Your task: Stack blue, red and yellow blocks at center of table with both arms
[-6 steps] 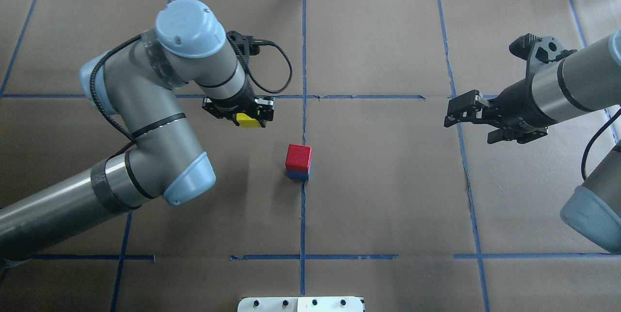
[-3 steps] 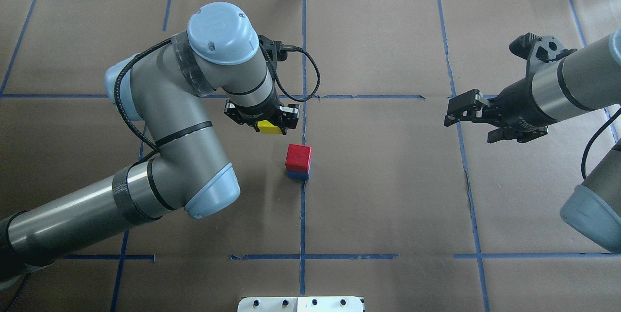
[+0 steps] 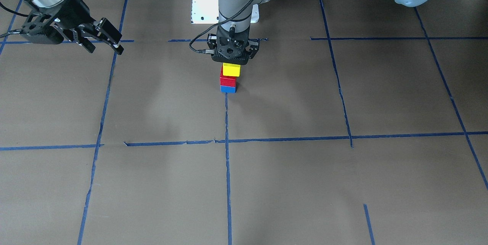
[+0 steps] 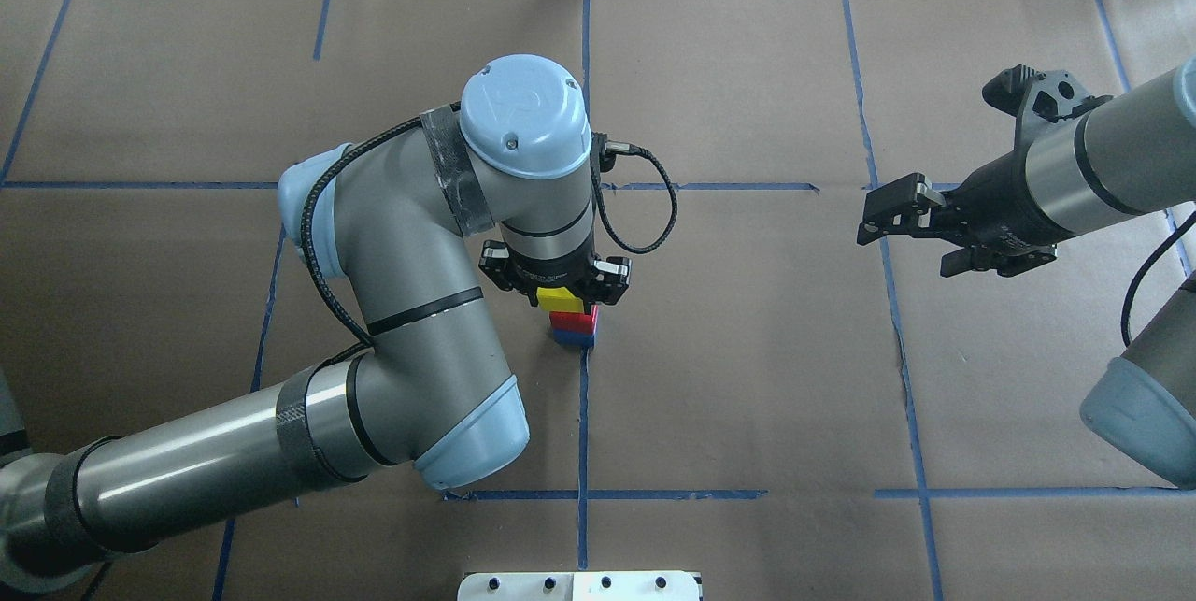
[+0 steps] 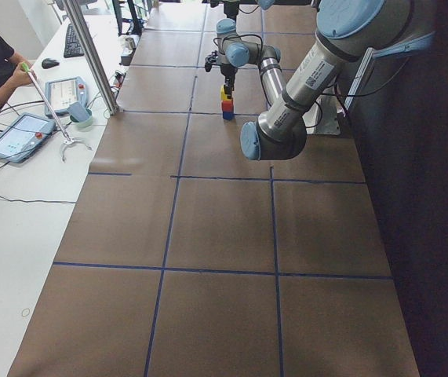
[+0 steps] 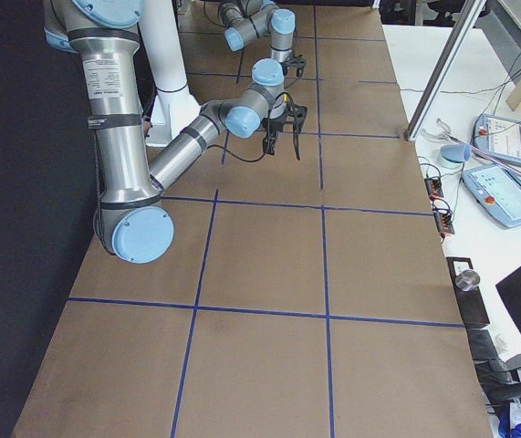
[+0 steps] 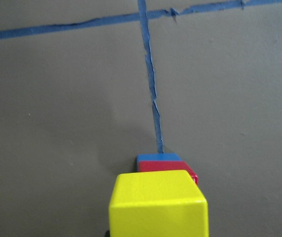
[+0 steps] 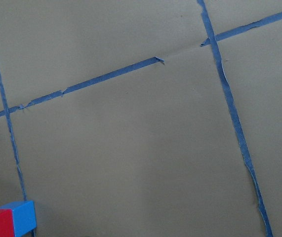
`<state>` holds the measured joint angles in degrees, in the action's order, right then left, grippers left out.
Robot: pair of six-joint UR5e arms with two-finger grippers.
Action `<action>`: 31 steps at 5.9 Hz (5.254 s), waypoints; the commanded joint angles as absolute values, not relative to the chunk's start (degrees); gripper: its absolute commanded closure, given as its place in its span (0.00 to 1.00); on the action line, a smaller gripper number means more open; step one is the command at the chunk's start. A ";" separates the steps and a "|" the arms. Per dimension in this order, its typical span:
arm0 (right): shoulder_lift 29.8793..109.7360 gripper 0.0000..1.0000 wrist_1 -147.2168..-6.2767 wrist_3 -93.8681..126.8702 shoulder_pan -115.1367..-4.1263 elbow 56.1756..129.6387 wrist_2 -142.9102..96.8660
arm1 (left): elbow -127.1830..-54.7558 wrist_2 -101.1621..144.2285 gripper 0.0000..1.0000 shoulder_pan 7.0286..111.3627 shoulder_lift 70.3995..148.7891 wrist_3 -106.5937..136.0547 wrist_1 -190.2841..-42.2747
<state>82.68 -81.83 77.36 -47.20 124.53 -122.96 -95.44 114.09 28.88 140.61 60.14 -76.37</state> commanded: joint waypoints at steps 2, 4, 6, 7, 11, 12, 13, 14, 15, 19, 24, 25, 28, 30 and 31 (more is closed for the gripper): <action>82.71 0.00 -81.83 77.34 -47.11 124.45 -122.96 | -94.92 111.37 0.95 27.86 140.71 59.59 -76.55; 82.71 0.00 -81.83 77.34 -47.11 124.45 -122.87 | -94.13 110.66 0.94 27.86 141.15 59.59 -76.81; 82.71 0.00 -81.83 77.34 -47.11 124.28 -122.87 | -92.03 110.65 0.91 27.77 142.73 59.59 -76.99; 82.71 0.00 -81.83 77.34 -47.02 124.19 -122.96 | -92.02 110.74 0.86 27.86 142.65 59.50 -76.99; 82.62 0.00 -81.74 77.34 -47.02 123.57 -122.87 | -92.99 110.83 0.33 27.86 141.85 59.68 -77.17; 82.62 0.00 -81.74 77.34 -47.02 123.57 -122.87 | -92.99 110.92 0.00 27.86 141.86 60.29 -77.17; 82.53 0.00 -81.74 77.34 -47.02 123.57 -122.87 | -93.16 111.00 0.00 27.86 141.94 60.38 -77.17; 82.44 0.00 -81.74 77.34 -47.02 123.57 -122.87 | -95.17 111.01 0.00 27.86 141.68 60.38 -77.08; 82.44 0.00 -81.74 77.34 -47.11 123.75 -122.96 | -100.49 110.92 0.00 28.30 139.85 60.47 -76.30; 90.32 0.00 -82.35 58.98 -58.40 123.58 -129.34 | -127.49 111.62 0.00 38.21 113.11 46.49 -75.23; 105.27 0.00 -82.71 7.40 -79.50 113.24 -138.65 | -116.17 132.50 0.00 74.89 90.46 -8.13 -75.94; 107.12 0.00 -82.62 3.90 -80.67 113.38 -139.13 | -109.32 132.80 0.00 82.10 90.09 -18.79 -75.94; 107.84 0.00 -82.71 0.18 -81.83 112.15 -138.96 | -100.65 132.80 0.00 88.50 88.70 -19.08 -75.76; 107.58 0.00 -83.49 0.26 -81.65 112.32 -138.52 | -101.42 132.80 0.00 89.38 86.51 -16.45 -75.41; 107.06 0.00 -83.50 0.26 -81.56 111.72 -138.34 | -101.25 132.89 0.00 89.47 84.66 -16.26 -75.93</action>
<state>107.45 -83.41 0.28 -81.64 112.11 -138.49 -101.25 132.81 89.21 86.42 -16.73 -75.55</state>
